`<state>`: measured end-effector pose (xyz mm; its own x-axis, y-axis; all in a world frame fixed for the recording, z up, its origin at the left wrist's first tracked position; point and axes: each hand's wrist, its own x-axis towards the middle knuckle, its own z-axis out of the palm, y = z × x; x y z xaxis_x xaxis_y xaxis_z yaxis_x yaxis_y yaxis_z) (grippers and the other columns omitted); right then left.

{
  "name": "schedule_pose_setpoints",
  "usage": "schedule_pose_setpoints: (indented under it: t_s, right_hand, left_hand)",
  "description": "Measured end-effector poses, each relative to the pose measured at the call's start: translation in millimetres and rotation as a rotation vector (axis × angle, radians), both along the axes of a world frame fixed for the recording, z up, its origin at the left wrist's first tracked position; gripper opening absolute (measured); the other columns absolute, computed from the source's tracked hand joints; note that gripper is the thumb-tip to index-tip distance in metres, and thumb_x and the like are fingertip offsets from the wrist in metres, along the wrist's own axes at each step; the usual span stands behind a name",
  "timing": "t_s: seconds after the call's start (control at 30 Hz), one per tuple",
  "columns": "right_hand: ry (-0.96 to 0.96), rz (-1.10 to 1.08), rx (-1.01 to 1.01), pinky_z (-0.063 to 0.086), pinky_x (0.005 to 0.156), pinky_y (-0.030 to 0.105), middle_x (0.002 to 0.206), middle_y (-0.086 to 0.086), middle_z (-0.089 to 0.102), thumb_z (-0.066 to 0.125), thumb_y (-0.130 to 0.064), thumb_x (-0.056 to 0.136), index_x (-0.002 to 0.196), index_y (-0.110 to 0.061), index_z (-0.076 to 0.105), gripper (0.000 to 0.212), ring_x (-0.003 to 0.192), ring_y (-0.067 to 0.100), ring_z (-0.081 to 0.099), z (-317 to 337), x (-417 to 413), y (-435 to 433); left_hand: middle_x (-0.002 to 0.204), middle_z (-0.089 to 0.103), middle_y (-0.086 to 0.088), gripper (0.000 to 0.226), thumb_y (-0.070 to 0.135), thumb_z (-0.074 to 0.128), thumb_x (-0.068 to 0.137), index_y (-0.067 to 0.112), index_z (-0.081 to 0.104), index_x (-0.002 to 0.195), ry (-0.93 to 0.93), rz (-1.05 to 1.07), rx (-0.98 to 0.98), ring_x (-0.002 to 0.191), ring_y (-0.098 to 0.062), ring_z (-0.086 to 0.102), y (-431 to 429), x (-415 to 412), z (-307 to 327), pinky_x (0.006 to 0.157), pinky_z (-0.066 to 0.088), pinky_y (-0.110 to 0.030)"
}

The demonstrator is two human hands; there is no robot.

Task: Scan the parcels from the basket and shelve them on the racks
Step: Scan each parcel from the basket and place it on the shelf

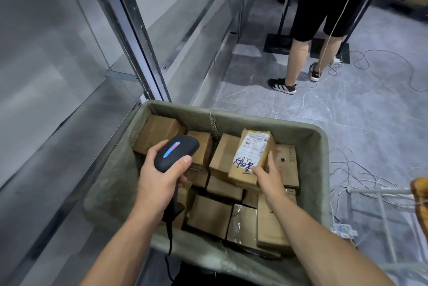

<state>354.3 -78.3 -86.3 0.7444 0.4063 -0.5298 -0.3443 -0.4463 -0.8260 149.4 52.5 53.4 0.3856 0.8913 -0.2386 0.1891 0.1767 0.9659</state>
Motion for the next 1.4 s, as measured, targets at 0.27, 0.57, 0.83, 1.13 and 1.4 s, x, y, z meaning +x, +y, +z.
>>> schedule_pose_setpoints:
  t_s: [0.27, 0.57, 0.83, 1.13, 1.4]
  right_hand:
    - [0.084, 0.040, -0.020, 0.036, 0.117, 0.047, 0.161, -0.001, 0.035, 0.074, -0.025, 0.092, 0.160, -0.038, 0.002, 0.100, 0.141, 0.025, 0.043, -6, 4, 8]
    - [0.139, -0.004, 0.083, 0.050, 0.092, 0.031, 0.139, -0.009, 0.057, 0.050, -0.005, 0.104, 0.160, -0.039, 0.018, 0.072, 0.096, 0.004, 0.064, -4, 4, 17]
    - [0.111, 0.008, 0.147, 0.048, 0.108, 0.045, 0.139, -0.003, 0.061, 0.051, -0.001, 0.102, 0.158, -0.041, 0.024, 0.074, 0.108, 0.013, 0.067, 4, -10, 11]
    - [-0.026, 0.134, 0.171, 0.055, 0.093, 0.030, 0.133, -0.006, 0.064, 0.055, -0.002, 0.101, 0.156, -0.041, 0.027, 0.073, 0.105, 0.006, 0.067, 40, -33, 4]
    - [-0.307, 0.351, 0.149, 0.042, 0.113, 0.042, 0.147, -0.014, 0.053, 0.056, -0.012, 0.100, 0.156, -0.046, 0.023, 0.074, 0.128, 0.010, 0.056, 90, -85, 0]
  left_hand:
    - [0.096, 0.073, -0.011, 0.066, 0.037, 0.081, 0.064, 0.030, 0.060, 0.126, 0.049, 0.002, 0.028, 0.058, -0.019, 0.066, -6, -1, -2, 0.063, 0.054, -0.033]
    - [0.095, 0.075, -0.010, 0.065, 0.044, 0.083, 0.059, 0.037, 0.061, 0.119, 0.058, 0.044, 0.021, 0.060, -0.020, 0.067, -12, -13, -3, 0.064, 0.055, -0.032]
    - [0.098, 0.075, -0.006, 0.061, 0.037, 0.080, 0.065, 0.034, 0.060, 0.123, 0.062, 0.043, 0.022, 0.060, -0.019, 0.067, -19, -29, -5, 0.064, 0.056, -0.030]
    - [0.096, 0.074, 0.003, 0.057, 0.036, 0.080, 0.066, 0.039, 0.060, 0.119, 0.002, -0.018, 0.097, 0.061, -0.017, 0.067, -18, -58, 10, 0.060, 0.055, -0.025]
    - [0.095, 0.071, -0.001, 0.058, 0.033, 0.081, 0.067, 0.034, 0.060, 0.121, -0.073, -0.059, 0.172, 0.059, -0.012, 0.063, -29, -115, 41, 0.056, 0.051, -0.020]
